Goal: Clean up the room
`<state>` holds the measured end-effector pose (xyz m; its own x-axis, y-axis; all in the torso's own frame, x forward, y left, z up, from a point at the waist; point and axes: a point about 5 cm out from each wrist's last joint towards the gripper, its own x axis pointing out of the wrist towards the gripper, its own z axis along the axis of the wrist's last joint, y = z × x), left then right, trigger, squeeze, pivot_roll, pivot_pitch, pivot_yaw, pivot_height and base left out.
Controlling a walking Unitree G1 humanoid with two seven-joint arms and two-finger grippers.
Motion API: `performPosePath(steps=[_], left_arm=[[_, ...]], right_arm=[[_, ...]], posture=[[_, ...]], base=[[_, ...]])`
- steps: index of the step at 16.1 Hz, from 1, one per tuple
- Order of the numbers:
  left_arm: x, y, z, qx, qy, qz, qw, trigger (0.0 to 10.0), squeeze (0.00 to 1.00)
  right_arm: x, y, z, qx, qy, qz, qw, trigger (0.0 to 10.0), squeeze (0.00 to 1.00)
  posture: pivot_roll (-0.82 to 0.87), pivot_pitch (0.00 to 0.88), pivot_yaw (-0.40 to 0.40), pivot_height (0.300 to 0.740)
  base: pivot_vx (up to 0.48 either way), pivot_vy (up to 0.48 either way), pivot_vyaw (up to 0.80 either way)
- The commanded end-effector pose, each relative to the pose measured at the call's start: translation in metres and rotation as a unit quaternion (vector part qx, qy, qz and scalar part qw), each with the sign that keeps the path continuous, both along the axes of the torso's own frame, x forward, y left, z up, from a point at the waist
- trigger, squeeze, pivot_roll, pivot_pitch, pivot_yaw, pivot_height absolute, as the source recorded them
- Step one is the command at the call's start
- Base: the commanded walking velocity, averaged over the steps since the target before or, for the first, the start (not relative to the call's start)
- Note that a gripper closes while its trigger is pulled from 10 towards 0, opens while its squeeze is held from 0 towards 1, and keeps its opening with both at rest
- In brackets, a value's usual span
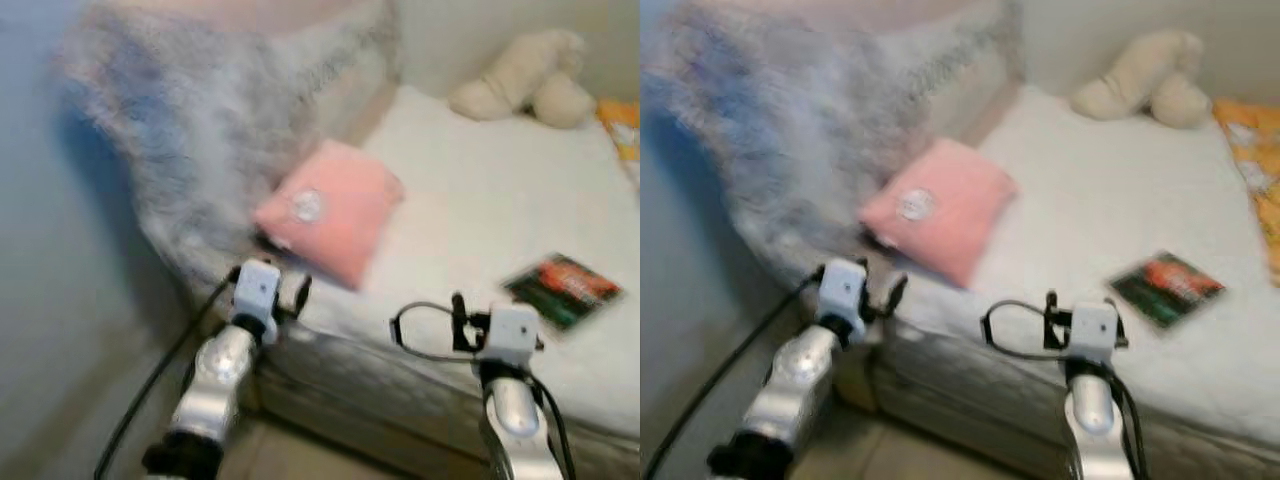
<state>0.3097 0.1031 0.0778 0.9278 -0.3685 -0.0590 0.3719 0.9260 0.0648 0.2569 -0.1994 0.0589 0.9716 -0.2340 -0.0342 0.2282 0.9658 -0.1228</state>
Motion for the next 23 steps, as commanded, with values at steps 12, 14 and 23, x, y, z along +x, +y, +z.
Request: performPosePath(steps=[12, 14, 23], left_arm=[[0.019, -0.006, 0.003, 0.042, 0.003, -0.001, 0.999, 10.0, 0.00], [0.021, -0.006, 0.003, 0.054, 0.000, -0.001, 0.999, 10.0, 0.00], [0.036, -0.005, 0.014, 0.046, -0.006, 0.019, 0.999, 10.0, 0.00]], right_arm=[[0.003, 0.013, -0.004, 0.000, 0.012, 0.041, 0.999, 10.0, 0.00], [0.004, 0.013, -0.004, -0.002, 0.013, 0.045, 0.999, 10.0, 0.00], [0.009, 0.015, -0.005, 0.001, 0.018, 0.058, 0.998, 10.0, 0.00]], posture=[[0.09, 0.000, 0.004, 0.740], [0.09, 0.000, 0.000, 0.740], [0.10, 0.000, -0.002, 0.740]], base=[[0.142, -0.177, -0.33], [0.337, 0.341, -0.80], [0.349, 0.276, -0.26]])
